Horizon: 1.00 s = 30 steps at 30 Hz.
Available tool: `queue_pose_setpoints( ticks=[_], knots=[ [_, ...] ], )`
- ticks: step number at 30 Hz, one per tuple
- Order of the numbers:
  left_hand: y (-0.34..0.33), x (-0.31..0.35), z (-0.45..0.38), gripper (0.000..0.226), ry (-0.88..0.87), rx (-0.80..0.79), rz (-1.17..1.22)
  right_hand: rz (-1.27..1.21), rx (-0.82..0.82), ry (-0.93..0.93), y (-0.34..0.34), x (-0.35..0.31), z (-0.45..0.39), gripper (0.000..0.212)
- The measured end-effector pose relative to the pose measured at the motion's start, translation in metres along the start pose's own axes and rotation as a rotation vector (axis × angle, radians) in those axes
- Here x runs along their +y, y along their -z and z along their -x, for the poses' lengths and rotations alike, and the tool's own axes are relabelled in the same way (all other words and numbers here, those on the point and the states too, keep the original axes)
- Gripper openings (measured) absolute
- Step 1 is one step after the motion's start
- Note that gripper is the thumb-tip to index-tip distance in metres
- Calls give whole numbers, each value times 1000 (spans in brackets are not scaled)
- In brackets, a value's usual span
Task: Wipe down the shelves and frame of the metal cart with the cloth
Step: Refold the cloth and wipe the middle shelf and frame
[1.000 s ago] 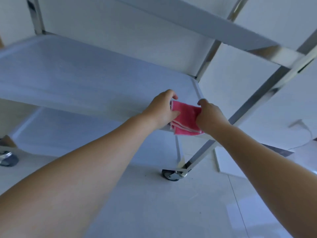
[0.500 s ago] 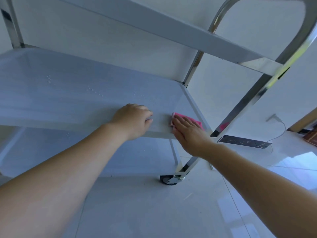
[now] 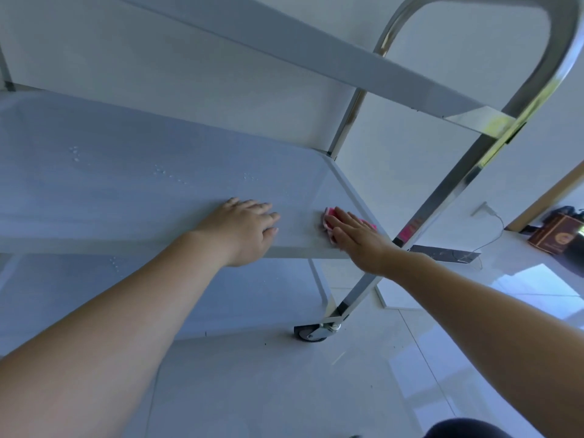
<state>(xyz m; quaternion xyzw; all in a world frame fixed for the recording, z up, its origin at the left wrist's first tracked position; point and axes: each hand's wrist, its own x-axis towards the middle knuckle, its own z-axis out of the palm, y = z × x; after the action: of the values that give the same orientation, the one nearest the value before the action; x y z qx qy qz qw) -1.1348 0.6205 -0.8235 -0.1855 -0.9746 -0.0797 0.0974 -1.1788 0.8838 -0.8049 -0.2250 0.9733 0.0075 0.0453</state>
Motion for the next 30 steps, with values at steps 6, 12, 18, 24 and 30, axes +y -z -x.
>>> queue_pose_setpoints(
  ticks=[6,12,18,24,30],
  knots=[
    [-1,0,1,45,-9,-18,55,195,-91,12,2,19,-31,52],
    [-1,0,0,45,-15,3,56,521,-70,226,20,18,-63,59],
    [-2,-2,0,45,-24,6,43,681,91,515,28,31,-49,21],
    [0,-2,1,45,-30,8,26,351,57,474,16,17,-21,38],
    [3,4,4,44,-31,55,-45,115,-118,162,17,-5,28,61]
  ],
)
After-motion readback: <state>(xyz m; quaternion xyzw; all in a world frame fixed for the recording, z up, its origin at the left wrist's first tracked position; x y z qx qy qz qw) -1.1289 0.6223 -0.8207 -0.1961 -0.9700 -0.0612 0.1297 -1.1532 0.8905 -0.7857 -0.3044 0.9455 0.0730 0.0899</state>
